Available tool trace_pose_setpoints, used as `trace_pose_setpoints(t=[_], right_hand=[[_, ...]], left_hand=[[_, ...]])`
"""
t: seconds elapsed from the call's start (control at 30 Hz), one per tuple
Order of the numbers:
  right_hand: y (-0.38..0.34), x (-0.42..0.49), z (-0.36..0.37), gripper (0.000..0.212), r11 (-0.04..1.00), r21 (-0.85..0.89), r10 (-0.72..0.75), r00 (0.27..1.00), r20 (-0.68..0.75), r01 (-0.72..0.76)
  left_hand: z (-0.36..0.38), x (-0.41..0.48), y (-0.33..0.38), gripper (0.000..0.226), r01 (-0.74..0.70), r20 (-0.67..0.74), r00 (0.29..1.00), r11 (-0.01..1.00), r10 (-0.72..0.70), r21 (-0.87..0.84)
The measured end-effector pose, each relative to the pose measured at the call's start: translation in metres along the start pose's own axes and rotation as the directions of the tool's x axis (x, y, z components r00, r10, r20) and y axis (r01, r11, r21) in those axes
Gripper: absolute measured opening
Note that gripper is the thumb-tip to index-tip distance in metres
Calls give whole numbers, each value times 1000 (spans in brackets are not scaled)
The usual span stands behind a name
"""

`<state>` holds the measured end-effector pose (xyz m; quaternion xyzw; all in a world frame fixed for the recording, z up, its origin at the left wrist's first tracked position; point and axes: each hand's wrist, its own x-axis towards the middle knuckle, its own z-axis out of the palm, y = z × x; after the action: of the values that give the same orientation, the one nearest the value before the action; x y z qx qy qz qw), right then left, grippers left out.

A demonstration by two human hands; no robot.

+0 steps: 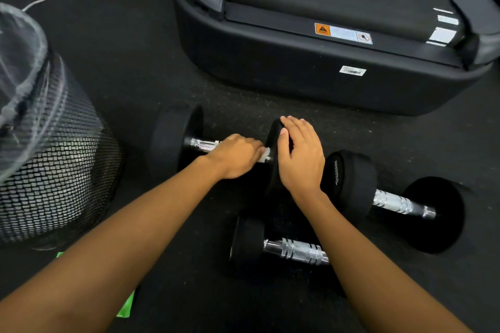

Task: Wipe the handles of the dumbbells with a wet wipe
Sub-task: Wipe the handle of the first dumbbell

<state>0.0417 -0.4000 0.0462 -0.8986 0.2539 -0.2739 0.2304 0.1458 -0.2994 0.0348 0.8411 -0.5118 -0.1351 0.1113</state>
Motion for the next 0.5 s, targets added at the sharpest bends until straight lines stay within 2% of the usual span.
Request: trace_pose_setpoints(t=[0.2, 0.33, 0.5], right_hand=[[0, 0, 0, 52, 1000, -3, -9, 1000, 0, 9], [0, 1, 0, 52, 1000, -6, -7, 1000, 7, 7], [0, 0, 0, 50, 1000, -2, -4, 1000, -6, 4]], left_hand=[[-7, 2, -5, 40, 158, 53, 985, 978, -166, 136], [-1, 2, 8, 35, 44, 18, 999, 999, -45, 29], [-1, -19, -15, 38, -79, -54, 996, 992, 74, -97]])
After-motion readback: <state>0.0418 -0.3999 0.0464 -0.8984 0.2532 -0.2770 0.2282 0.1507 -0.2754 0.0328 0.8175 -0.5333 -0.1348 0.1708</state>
